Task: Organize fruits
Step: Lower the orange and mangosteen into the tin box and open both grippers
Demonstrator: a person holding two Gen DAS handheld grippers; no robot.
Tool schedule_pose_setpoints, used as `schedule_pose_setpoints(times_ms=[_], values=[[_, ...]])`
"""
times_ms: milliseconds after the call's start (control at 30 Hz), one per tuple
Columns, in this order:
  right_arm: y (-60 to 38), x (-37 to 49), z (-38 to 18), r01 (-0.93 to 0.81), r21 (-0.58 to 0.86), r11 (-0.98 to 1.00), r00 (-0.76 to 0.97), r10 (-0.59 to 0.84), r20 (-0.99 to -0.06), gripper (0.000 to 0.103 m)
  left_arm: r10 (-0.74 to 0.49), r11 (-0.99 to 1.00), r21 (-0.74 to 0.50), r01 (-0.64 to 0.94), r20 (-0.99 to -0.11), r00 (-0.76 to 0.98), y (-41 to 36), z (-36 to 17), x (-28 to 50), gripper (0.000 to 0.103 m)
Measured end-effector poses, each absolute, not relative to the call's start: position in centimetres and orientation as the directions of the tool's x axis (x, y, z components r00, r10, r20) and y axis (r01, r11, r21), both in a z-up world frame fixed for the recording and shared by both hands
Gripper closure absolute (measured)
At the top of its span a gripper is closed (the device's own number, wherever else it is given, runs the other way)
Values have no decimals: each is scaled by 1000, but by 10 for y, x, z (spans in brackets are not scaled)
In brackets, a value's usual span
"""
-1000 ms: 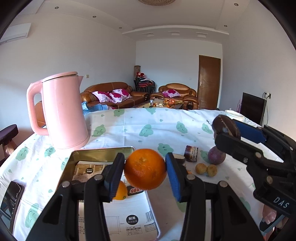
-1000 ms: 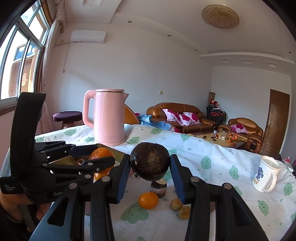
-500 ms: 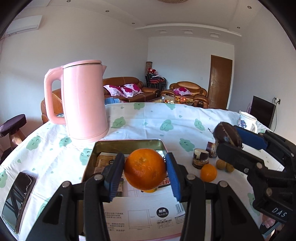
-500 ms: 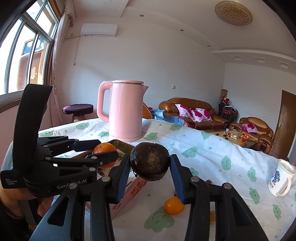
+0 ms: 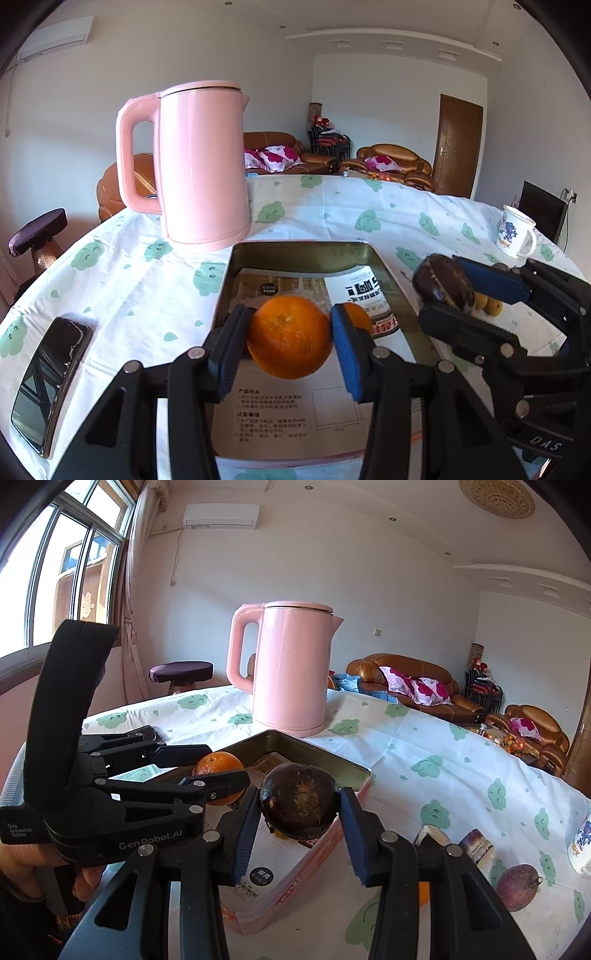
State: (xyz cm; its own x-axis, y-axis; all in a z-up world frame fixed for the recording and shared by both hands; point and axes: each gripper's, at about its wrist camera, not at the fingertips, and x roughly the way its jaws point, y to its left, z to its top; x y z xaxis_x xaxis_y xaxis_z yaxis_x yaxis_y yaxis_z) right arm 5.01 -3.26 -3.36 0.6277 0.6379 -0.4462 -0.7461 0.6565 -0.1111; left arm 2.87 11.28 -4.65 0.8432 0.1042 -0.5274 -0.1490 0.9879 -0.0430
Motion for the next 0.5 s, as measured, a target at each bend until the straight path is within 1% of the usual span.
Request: schedule_pose_setpoints(times_ms=[200,367,433,467,500], values=[[-11,54,-41,-768,-140,626,596,617,-514,58,114,984,-53,-172,-555,824,125,-54,29,55],[-5,58,-48,-773,-149,617,580,593,-559,57,125,982,-51,-182,-549,826,126,-53,28,54],[-5,60,-48,-772,-140,620,577,591,-564,55,135,981,-45,-189,-545,828,125,-52,27,54],[-7,61,-48,-768,-134,627,580,590,-561,51,135,981,-46,-190,-543,829,125,-51,27,53],[-9,62,-47,-761,-127,636,585,589,-557,45,136,980,-48,-192,-541,830,125,-50,27,49]])
